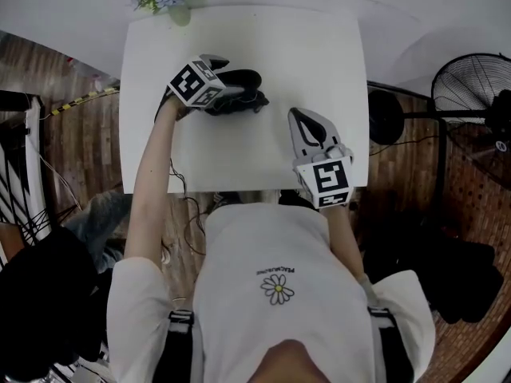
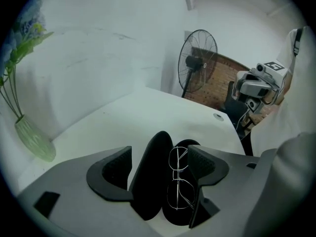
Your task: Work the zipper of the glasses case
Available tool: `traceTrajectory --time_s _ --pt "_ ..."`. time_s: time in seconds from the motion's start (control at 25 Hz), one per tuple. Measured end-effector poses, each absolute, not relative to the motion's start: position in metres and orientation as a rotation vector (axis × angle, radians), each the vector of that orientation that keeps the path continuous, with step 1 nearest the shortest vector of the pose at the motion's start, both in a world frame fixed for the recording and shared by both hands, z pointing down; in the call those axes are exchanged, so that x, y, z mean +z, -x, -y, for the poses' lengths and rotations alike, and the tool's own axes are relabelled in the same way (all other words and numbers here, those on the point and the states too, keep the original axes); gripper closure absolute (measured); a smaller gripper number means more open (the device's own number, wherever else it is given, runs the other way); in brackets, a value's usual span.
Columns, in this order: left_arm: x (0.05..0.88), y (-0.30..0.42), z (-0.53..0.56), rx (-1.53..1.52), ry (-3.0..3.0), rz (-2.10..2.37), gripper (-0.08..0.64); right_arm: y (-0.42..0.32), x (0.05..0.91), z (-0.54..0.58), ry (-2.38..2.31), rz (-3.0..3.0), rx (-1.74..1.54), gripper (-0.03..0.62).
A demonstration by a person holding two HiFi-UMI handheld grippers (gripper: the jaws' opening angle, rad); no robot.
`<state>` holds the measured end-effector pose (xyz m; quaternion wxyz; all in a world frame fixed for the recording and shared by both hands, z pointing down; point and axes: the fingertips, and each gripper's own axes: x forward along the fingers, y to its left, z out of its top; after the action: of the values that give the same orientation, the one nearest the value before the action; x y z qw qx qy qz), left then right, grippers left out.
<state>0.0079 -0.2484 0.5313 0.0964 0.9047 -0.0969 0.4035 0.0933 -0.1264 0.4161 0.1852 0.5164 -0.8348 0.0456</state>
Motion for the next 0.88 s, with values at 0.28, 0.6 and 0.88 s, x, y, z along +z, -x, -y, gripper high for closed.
traceTrajectory --time_s 0.28,0.6,0.88 --pt "0.539 -0.009 0.226 1.339 -2.647 0.186 0.218 -0.095 0.418 0.118 -1.424 2.36 0.125 0.584" --pt "0.525 -0.009 0.194 1.431 -2.688 0.207 0.218 -0.083 0.42 0.114 -1.374 2.388 0.109 0.584" --pt "0.531 -0.011 0.158 1.47 -2.737 0.251 0.218 -0.073 0.423 0.12 -1.317 2.392 0.083 0.584"
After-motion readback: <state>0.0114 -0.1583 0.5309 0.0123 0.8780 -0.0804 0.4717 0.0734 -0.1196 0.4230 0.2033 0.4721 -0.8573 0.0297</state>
